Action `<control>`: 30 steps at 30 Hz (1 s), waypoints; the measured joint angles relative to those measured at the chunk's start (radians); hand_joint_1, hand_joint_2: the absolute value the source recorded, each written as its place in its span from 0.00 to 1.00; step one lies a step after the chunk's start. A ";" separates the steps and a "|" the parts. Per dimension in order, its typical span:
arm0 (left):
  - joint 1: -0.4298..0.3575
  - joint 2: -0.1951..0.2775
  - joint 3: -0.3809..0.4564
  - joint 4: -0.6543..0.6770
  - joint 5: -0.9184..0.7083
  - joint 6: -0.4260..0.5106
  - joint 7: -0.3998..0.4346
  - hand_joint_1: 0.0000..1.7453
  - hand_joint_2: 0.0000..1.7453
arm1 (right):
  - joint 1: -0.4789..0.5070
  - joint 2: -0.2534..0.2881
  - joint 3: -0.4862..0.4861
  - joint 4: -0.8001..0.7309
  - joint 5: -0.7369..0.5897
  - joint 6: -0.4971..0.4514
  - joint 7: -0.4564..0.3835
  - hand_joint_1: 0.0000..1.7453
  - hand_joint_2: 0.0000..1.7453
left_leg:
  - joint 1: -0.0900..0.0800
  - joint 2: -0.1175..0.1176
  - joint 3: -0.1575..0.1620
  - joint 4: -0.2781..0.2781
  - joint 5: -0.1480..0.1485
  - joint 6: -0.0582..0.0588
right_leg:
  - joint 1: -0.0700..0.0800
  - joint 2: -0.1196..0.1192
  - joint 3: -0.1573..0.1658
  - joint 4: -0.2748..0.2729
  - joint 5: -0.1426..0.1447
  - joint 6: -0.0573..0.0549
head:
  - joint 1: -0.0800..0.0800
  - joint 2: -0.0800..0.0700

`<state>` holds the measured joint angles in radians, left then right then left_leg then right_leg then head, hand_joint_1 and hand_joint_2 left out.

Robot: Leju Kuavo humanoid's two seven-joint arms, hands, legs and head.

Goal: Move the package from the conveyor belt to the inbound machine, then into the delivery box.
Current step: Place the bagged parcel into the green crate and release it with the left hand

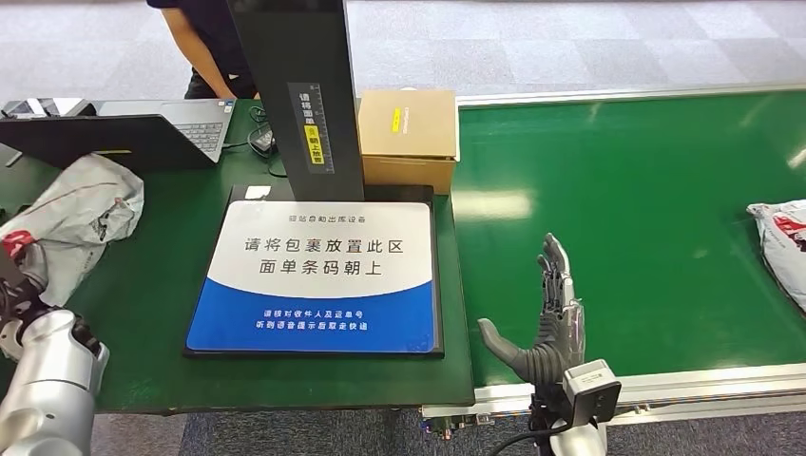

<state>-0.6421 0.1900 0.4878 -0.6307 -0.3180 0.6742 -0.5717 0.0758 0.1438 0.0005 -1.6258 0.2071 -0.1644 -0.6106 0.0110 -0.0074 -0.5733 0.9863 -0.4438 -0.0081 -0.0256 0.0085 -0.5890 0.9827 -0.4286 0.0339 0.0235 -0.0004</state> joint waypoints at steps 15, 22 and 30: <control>-0.010 -0.025 -0.043 0.004 -0.012 -0.127 0.012 0.00 1.00 | 0.008 0.000 0.000 -0.010 0.015 -0.005 0.004 0.00 1.00 | 0.000 0.000 0.001 0.000 0.000 0.000 | 0.000 0.000 0.000 0.000 0.000 0.000 | 0.000 0.000; 0.097 -0.087 -0.147 -0.212 0.033 -0.337 0.067 0.00 1.00 | 0.021 0.000 0.000 -0.019 0.017 0.001 0.003 0.00 1.00 | 0.000 0.001 0.001 0.000 0.000 0.000 | 0.000 0.001 0.000 0.000 0.000 0.000 | 0.000 0.000; 0.321 -0.155 -0.282 -0.582 0.065 -0.513 0.065 0.00 1.00 | 0.020 0.000 0.000 -0.013 0.018 0.025 -0.003 0.00 1.00 | 0.000 0.001 0.000 0.000 -0.001 0.000 | 0.000 0.002 -0.001 0.000 0.000 0.000 | 0.000 0.000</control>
<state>-0.3215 0.0346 0.2055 -1.2132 -0.2533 0.1613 -0.5067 0.0961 0.1438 0.0005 -1.6392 0.2250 -0.1392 -0.6137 0.0107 -0.0064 -0.5732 0.9865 -0.4445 -0.0082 -0.0259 0.0100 -0.5897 0.9823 -0.4287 0.0340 0.0237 -0.0004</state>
